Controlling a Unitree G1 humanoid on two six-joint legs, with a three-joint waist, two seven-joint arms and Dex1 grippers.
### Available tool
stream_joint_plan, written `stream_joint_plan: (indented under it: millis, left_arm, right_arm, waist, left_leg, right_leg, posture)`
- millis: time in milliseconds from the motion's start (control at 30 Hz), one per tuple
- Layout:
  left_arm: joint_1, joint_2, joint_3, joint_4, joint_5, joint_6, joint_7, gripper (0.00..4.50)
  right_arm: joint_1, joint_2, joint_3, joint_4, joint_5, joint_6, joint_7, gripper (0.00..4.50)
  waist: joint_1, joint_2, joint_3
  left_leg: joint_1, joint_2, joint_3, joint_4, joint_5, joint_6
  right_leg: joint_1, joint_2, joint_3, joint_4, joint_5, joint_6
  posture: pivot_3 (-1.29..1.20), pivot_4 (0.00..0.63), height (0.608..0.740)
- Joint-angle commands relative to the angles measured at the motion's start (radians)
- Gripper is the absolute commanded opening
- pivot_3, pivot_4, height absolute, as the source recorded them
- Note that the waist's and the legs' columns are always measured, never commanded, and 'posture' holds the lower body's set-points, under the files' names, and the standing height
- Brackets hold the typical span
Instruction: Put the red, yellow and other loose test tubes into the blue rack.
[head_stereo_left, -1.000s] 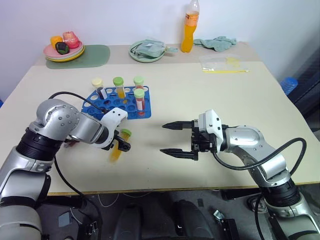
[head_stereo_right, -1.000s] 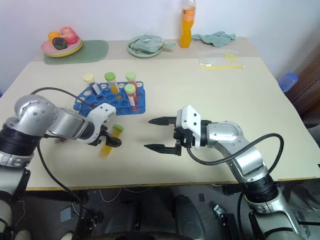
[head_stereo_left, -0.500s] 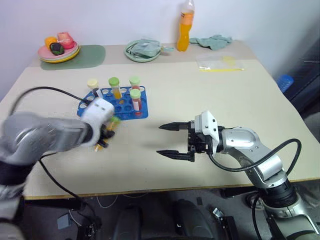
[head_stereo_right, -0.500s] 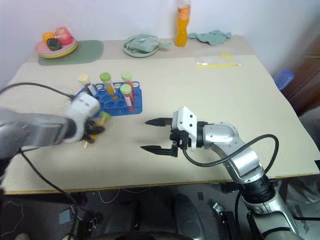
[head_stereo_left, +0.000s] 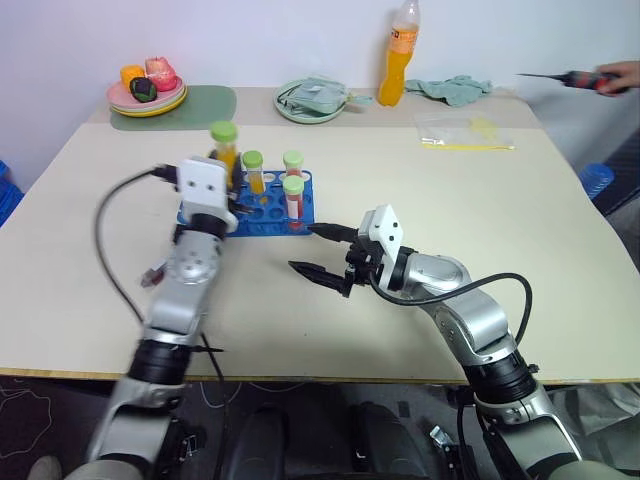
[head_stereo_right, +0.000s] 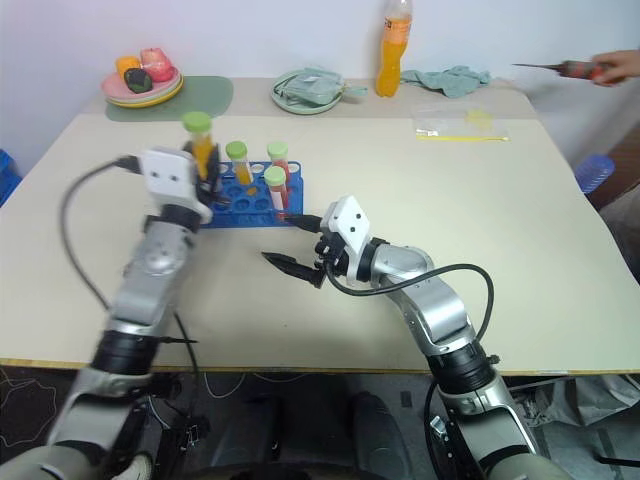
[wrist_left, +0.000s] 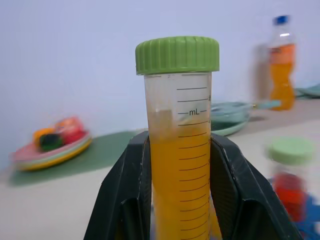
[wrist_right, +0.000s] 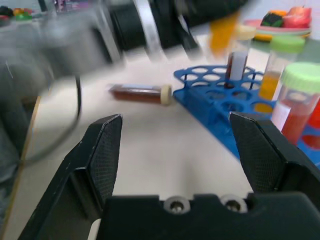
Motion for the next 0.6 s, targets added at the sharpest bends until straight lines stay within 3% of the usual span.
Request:
stream_joint_plan:
  millis: [33, 600]
  left_arm:
    - [-0.029, -0.037, 0.015, 0.098, 0.028, -0.146, -0.061, 1.34]
    - [0.004, -0.087, 0.061, 0.164, 0.153, -0.173, -0.070, 1.34]
  right_arm:
    - [-0.011, 0.012, -0.007, -0.023, -0.012, -0.024, -0.018, 3.77]
    - [0.022, -0.010, -0.020, -0.048, -0.014, -0.014, -0.037, 3.77]
  waist:
    - [-0.007, 0.000, 0.000]
    - [-0.021, 0.000, 0.000]
  left_leg:
    - [0.000, 0.000, 0.000, 0.000, 0.000, 0.000]
    - [0.001, 0.000, -0.001, 0.001, 0.000, 0.000]
  right_leg:
    - [0.000, 0.000, 0.000, 0.000, 0.000, 0.000]
    - [0.001, 0.000, 0.000, 0.002, 0.000, 0.000]
  posture:
    - [0.00, 0.150, 0.740]
    - [0.00, 0.150, 0.740]
